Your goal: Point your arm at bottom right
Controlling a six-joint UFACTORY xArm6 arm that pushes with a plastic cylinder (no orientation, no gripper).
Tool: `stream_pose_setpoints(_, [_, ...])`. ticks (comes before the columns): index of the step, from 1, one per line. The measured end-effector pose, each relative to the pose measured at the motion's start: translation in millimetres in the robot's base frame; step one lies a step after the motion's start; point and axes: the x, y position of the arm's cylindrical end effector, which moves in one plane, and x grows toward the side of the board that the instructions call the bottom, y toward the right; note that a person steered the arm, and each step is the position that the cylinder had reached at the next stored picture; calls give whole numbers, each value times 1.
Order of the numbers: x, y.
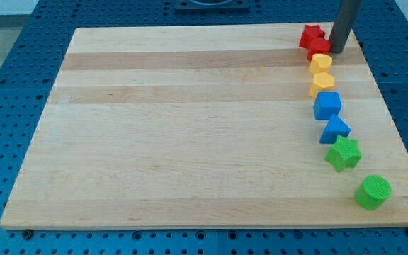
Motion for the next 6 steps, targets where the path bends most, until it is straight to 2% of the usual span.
stream_pose_setpoints(1, [0, 0])
stream_pose_setpoints(2, [13, 41])
stream_pose_setpoints(3, [81, 58])
stream_pose_setpoints(4, [181, 54])
stream_pose_setpoints(6, [255, 54])
